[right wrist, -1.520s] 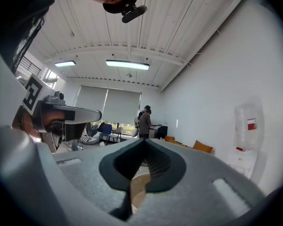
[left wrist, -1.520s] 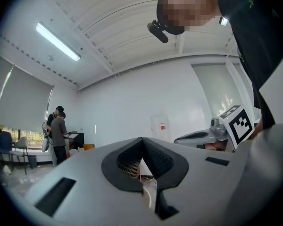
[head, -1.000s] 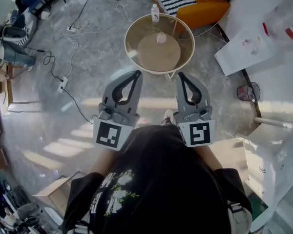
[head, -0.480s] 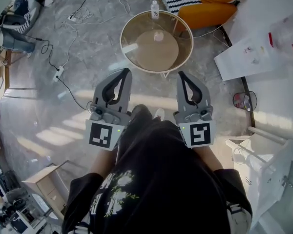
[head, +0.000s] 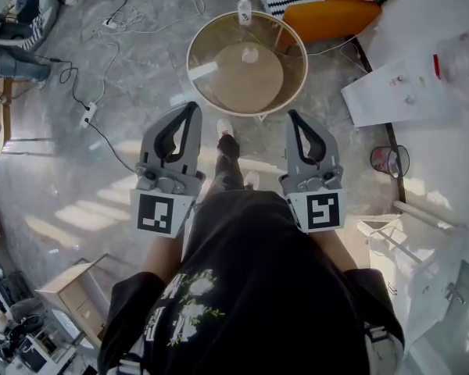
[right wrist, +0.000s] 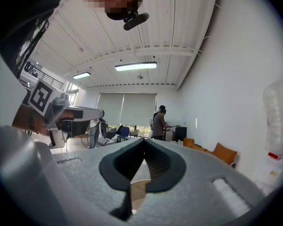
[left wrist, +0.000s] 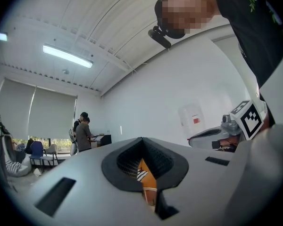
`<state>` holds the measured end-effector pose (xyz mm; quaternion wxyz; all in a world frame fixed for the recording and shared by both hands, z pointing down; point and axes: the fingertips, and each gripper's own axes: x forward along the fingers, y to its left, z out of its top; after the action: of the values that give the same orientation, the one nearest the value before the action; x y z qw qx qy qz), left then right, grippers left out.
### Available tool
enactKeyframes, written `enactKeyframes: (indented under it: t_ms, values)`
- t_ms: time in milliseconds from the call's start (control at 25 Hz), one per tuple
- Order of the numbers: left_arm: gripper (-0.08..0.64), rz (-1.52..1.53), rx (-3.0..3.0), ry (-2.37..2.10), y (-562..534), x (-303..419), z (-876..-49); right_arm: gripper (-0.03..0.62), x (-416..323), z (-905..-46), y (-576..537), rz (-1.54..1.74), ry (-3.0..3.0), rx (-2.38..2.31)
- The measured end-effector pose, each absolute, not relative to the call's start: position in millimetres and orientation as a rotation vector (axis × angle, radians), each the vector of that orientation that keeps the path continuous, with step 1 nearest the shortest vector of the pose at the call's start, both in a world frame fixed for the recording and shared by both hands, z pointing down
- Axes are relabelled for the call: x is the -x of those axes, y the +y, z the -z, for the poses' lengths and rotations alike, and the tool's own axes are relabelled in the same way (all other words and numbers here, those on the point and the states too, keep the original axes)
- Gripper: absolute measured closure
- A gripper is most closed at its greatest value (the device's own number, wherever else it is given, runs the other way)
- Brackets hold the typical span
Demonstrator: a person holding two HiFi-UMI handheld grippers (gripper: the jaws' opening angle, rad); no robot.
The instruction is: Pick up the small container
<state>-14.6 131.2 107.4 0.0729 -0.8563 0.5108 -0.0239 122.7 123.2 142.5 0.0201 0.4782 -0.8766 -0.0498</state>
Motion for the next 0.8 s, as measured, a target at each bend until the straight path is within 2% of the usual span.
enactKeyframes:
  t_ms: [800]
  values:
    - [0.556,0.118,2.636,1.444,-71,58,-128,0.597,-75,-160,-70,0.12,-2.64,-1.498]
